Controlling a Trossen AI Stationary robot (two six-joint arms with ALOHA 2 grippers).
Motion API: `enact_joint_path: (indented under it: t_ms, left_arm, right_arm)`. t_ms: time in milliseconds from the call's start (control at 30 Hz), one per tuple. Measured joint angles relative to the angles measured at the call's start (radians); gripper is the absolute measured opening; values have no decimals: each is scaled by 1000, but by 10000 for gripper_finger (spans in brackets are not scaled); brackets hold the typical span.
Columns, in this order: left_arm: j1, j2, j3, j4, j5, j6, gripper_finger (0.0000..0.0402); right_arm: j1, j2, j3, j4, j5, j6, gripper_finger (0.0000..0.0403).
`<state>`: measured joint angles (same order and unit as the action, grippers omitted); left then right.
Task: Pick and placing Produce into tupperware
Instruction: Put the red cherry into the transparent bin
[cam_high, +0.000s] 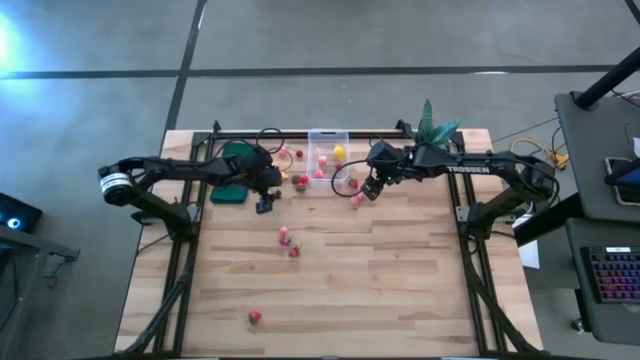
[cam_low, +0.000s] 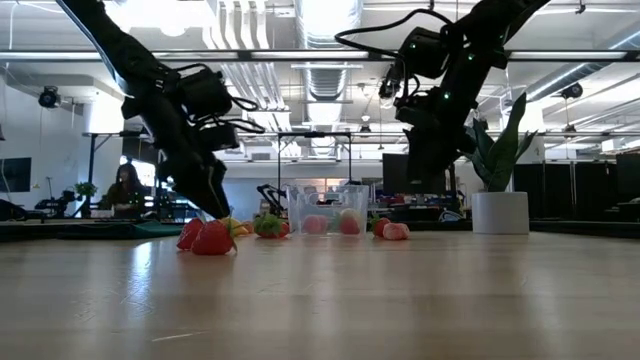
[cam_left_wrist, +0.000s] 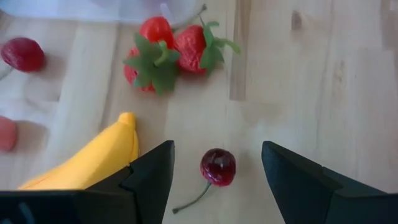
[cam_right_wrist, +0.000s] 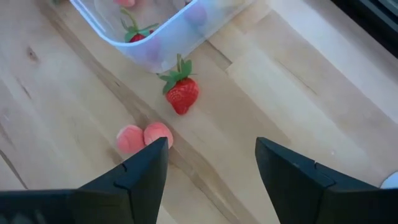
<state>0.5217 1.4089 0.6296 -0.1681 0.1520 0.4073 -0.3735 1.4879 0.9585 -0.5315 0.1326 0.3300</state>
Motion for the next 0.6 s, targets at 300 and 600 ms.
enact_joint_path:
  t_ms: [300,600]
  left_arm:
    - [0,98,24,-5,-12,-8,188]
    - [0,97,24,-8,-35,-7,145]
  right_arm:
    - [20,0,-4,6,0,11,233]
    - [29,0,-4,14,0,12,233]
